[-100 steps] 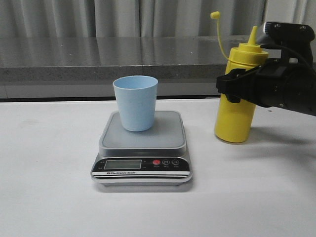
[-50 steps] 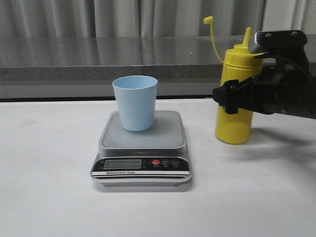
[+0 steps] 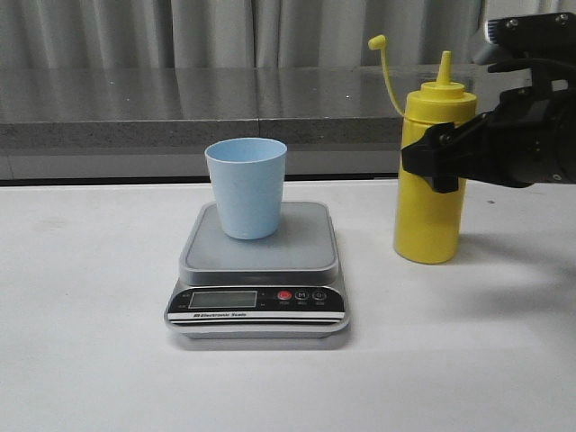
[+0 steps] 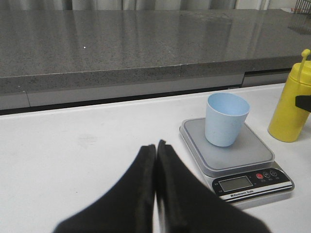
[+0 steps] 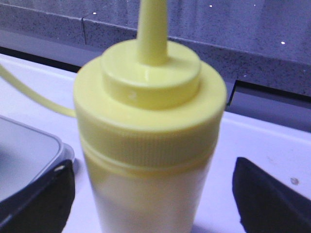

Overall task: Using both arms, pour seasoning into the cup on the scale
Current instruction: 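Open the right gripper and withdraw it from the bottle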

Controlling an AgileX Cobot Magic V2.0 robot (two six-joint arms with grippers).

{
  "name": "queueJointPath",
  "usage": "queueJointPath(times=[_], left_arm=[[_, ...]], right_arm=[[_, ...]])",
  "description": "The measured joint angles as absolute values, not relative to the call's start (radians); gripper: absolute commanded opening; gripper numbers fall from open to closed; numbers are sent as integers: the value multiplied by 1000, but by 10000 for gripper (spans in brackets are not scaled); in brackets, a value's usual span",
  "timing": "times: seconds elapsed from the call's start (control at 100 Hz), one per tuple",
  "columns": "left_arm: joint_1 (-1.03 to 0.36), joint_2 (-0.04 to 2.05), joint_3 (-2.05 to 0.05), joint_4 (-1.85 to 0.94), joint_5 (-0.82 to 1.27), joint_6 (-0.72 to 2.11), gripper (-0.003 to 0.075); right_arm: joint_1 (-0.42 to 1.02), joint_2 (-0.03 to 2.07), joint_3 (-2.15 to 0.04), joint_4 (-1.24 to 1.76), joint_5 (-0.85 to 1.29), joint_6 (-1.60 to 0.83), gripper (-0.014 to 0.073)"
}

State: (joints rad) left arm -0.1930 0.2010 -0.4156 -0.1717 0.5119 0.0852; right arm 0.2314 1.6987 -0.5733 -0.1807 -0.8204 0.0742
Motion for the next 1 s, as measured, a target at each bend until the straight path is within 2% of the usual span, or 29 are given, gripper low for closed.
queueJointPath(times=[0.1,0.17,0.29,0.41,0.5,0.72,1.0], left_arm=[[-193,201,-416,-172,512,85,-20],[-193,201,-416,-172,512,85,-20],[-193,201,-416,-172,512,85,-20],[-193,201,-416,-172,512,85,-20],[-193,201,-416,-172,512,85,-20],[-193,201,-416,-172,512,85,-20],[-193,201,-416,-172,512,85,-20]], right_arm=[[231,1635,-515,-174,-793,74,634],[231,1583,-472,-168,-768,73,574],[231,1475,-397,-157,-721,73,364],[231,1357,-330,-146,-673,73,92],[231,1268,-284,-138,-634,73,-76],[231,1060,-214,-72,-518,73,-69],[231,870,-174,-50,-503,73,-69]])
